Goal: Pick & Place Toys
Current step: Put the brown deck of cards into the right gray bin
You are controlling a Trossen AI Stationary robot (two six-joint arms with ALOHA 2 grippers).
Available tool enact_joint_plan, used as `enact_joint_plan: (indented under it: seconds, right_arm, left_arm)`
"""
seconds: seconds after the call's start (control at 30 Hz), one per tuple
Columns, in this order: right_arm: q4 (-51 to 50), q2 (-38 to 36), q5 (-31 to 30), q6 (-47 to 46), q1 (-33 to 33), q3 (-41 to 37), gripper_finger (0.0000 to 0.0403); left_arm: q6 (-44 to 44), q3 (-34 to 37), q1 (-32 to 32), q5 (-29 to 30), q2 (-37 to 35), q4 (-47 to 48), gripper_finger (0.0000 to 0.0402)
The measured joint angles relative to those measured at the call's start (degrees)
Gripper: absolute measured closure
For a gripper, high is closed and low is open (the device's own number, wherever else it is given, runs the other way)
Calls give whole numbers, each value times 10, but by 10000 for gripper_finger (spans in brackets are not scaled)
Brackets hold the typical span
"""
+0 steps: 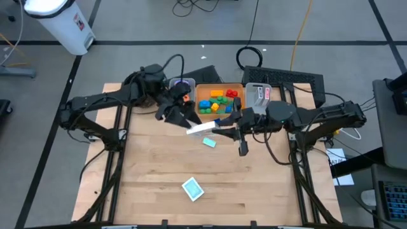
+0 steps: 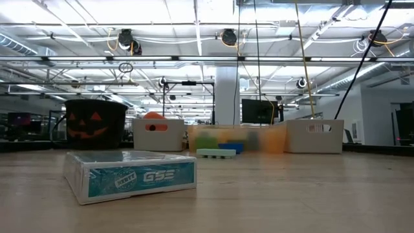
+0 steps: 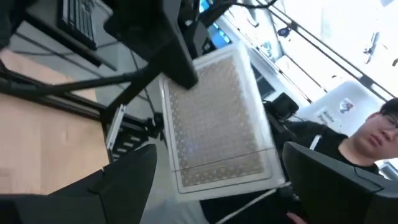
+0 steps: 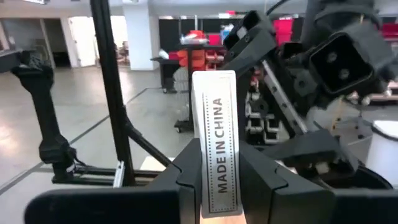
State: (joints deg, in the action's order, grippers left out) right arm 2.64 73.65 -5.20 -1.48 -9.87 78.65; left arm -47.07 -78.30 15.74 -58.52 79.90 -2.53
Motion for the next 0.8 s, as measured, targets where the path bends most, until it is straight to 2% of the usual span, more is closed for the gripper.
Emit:
enact_joint_plan:
  seconds: [0.17,0.33,0.43,0.6,0.8]
  right_arm:
    - [-52,-14,-68,-25,14,0,348]
    - [-122,-27,-143,-105,46,0,348]
    - [-154,-32,-145,-126,61,0,348]
    - [-177,-30,-153,-113,79,0,342]
    - [-232,-31,-163,-138,122,0,342]
  left_arm:
    - [7,0,41,-13,0,-8,48]
    - [25,0,80,-6,1,-2,48]
    - [34,0,98,-2,1,2,48]
    - [52,0,127,5,-1,-2,48]
    - [93,0,154,51,0,1,48]
